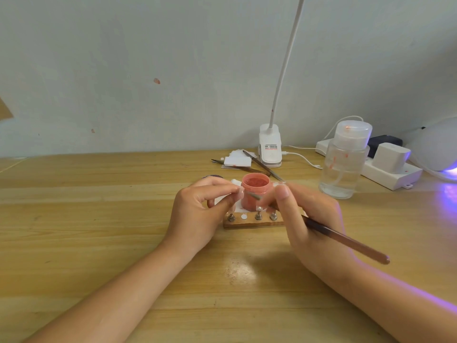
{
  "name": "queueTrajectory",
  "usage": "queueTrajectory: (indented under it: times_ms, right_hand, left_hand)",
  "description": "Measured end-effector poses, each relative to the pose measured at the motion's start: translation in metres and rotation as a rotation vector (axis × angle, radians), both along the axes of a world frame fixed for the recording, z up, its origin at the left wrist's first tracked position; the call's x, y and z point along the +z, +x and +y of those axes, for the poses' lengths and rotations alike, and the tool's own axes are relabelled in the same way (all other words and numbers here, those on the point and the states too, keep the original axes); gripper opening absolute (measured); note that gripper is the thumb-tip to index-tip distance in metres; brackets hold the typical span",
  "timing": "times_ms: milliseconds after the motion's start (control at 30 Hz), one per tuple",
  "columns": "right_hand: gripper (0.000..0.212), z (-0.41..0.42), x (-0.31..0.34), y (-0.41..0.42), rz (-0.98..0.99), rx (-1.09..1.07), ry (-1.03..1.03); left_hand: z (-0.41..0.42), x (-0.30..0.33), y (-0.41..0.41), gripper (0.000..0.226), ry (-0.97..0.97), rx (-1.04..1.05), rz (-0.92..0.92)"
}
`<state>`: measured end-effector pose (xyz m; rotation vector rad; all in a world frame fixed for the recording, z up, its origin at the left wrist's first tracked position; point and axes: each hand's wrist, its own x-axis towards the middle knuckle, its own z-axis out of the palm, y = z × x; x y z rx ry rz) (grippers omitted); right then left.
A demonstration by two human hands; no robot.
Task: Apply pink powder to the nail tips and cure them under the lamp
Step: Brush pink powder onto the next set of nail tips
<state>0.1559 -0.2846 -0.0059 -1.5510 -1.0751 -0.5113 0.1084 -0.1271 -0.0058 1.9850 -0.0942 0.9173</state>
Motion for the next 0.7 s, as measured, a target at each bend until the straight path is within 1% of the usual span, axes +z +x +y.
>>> queueTrajectory:
  times_ms: [67,167,200,300,367,433,500,633,700]
  right_hand:
    - [0.042,0.0006,0.0002,0.0003,0.009,-0.030,-0.032]
    - [0.049,-0.0013,0.0005,-0.0005,0.057,0.038,-0.019]
    - [0.050,-0.0011,0.0009,-0.0007,0.042,0.042,-0.006]
    - [0.041,0.0016,0.0019,0.0003,-0.020,-0.040,-0.034]
    - [0.039,0.0013,0.0028,0.0009,-0.014,-0.047,-0.063]
    - [0.041,-0.0003,0.0029,0.0009,0.012,-0.013,-0.041]
    - [0.041,-0.0006,0.0033,0.0012,-0.002,-0.016,-0.013]
    - [0.039,0.0017,0.0035,0.0014,-0.028,-0.054,-0.084]
    - [0.041,0.0005,0.0033,0.0010,-0.022,-0.036,-0.075]
  left_hand:
    - [-0.0004,0.0008,-0.0008,0.011,0.005,0.000,0.007]
    - [-0.0017,0.0019,-0.0022,0.019,-0.031,0.011,0.018]
    - [-0.0019,0.0022,-0.0025,0.021,-0.036,0.017,0.017]
    - [-0.0026,0.0031,-0.0031,0.020,-0.012,0.027,0.020]
    - [-0.0035,0.0039,-0.0038,0.021,-0.008,0.037,0.024]
    - [-0.0042,0.0046,-0.0047,0.025,-0.017,0.051,0.026]
    - [-0.0047,0.0048,-0.0053,0.025,-0.014,0.053,0.031]
    - [-0.0050,0.0057,-0.0052,0.030,0.000,0.066,0.033]
    - [-0.0057,0.0059,-0.0056,0.030,-0.007,0.073,0.036]
